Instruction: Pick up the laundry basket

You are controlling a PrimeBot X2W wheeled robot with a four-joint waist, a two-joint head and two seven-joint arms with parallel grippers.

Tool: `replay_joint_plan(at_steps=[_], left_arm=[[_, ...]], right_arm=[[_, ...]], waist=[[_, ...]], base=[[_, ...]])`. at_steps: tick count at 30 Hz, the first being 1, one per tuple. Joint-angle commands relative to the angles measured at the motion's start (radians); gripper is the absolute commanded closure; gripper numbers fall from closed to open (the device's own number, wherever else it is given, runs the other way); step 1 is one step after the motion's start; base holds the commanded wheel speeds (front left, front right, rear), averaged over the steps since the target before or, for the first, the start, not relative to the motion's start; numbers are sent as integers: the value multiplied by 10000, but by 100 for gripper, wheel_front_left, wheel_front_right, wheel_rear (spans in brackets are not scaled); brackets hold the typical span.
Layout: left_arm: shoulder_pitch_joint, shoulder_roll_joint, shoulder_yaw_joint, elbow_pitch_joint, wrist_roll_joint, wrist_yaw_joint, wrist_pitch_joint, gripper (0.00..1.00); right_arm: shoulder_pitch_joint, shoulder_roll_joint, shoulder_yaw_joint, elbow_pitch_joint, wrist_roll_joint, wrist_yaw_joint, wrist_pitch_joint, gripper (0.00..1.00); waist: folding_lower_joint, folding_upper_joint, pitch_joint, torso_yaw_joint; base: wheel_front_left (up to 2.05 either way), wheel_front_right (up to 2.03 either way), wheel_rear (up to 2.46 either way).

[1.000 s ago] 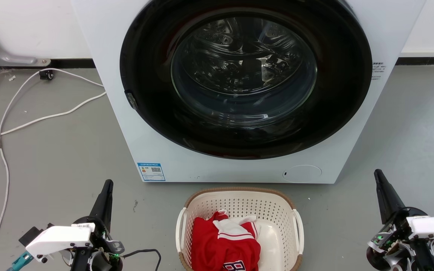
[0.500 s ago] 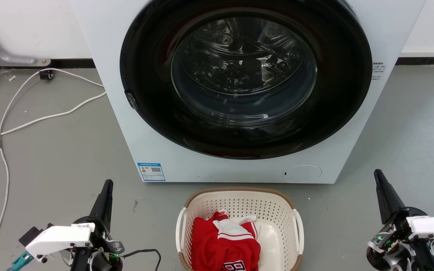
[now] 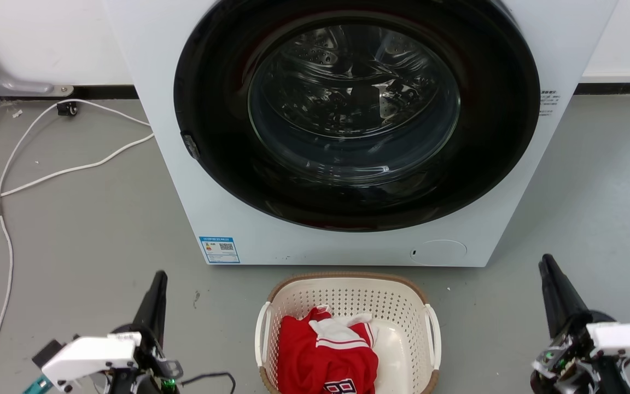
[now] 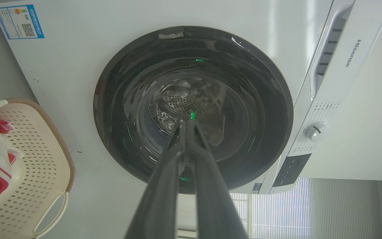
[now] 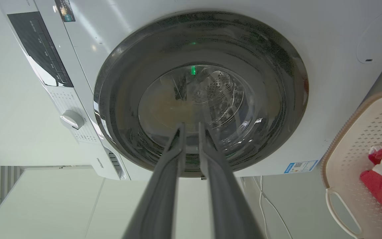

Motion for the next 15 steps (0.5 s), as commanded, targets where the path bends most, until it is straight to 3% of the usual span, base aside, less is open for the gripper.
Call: replay_joint_plan(at_steps=[1, 15], left_arm=[[51, -10, -11, 53, 5, 6, -12, 0], [461, -37, 124, -145, 567, 5, -603, 0]], right_arm=[[53, 8, 6, 49, -4, -2, -6, 0], [409, 40, 182, -182, -506, -1, -597, 0]], waist=[[0, 0, 1, 0], [0, 0, 10, -10]], base=[[0, 0, 0], [0, 0, 0]])
